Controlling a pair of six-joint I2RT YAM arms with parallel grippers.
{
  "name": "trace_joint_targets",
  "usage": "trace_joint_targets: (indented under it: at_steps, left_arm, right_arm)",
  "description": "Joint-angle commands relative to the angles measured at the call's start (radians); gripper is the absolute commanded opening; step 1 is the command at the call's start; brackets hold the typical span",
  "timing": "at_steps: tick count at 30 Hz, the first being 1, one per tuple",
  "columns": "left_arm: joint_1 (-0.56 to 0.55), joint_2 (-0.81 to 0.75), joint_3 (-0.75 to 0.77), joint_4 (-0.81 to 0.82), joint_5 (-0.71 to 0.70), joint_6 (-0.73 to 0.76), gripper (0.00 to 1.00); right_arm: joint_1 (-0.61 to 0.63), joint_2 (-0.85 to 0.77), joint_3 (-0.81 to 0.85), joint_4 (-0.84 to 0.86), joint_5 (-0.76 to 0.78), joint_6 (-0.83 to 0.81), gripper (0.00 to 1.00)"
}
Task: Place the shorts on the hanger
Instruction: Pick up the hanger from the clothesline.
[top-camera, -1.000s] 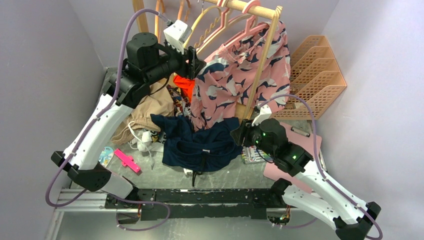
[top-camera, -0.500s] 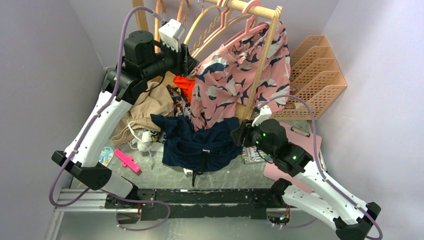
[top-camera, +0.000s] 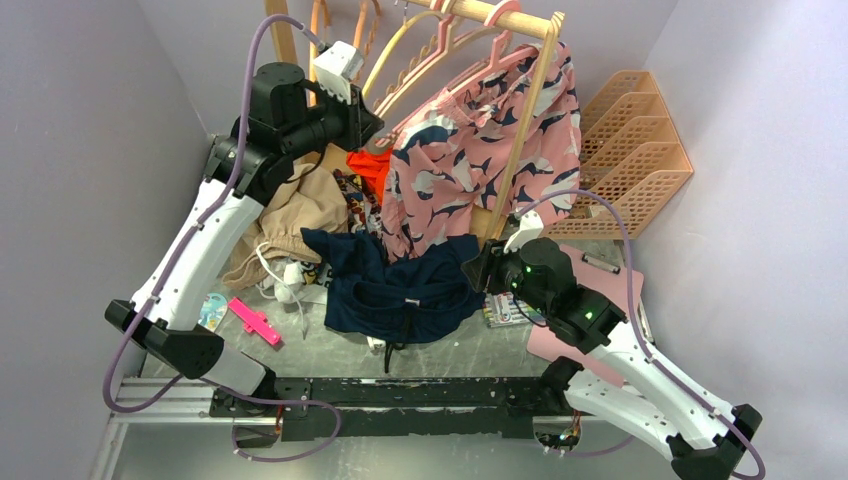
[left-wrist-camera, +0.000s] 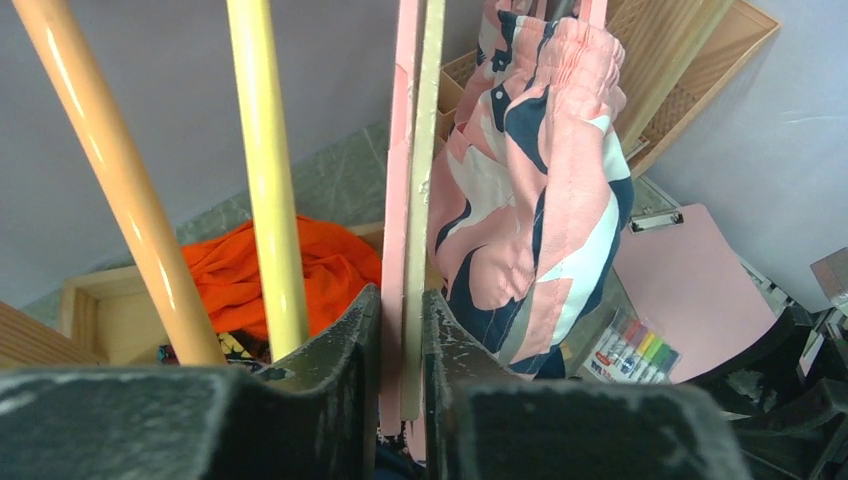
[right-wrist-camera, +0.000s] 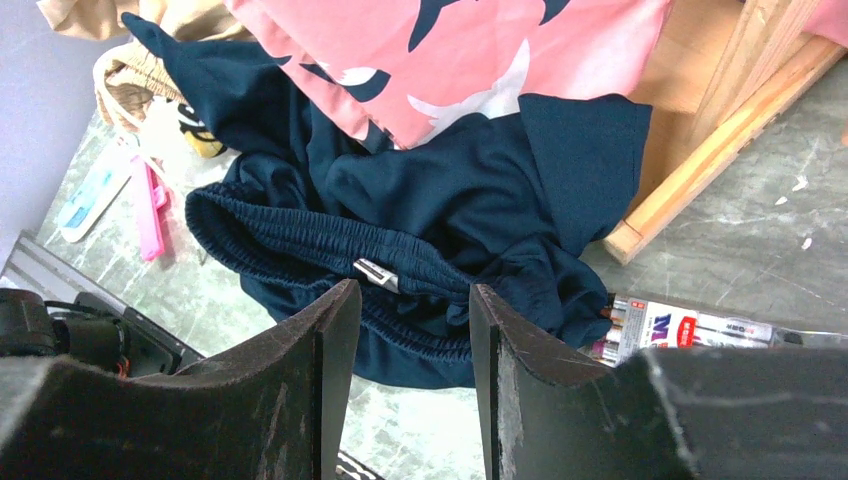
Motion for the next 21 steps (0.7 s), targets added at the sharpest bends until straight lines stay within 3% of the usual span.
trace_joint_targets:
  at_steps: [1,4,21]
  left_arm:
    - [0.011,-0.013,-0.004,0.037,0.021,-0.010,0.15]
    - [0.012,-0.021,-0.014,0.058,0.014,-0.013,0.07]
    - [0.017,-0.016,0.038,0.046,-0.288,-0.006,0.07]
  right_arm:
    - [-0.003,-0.010,-0.003,-0.008,0.020,-0.014,0.48]
    - [-0.005,-0.009,-0.004,-0.008,0.021,-0.015,0.48]
    - [-0.004,-0.008,0.003,-0.016,0.028,-0.022,0.47]
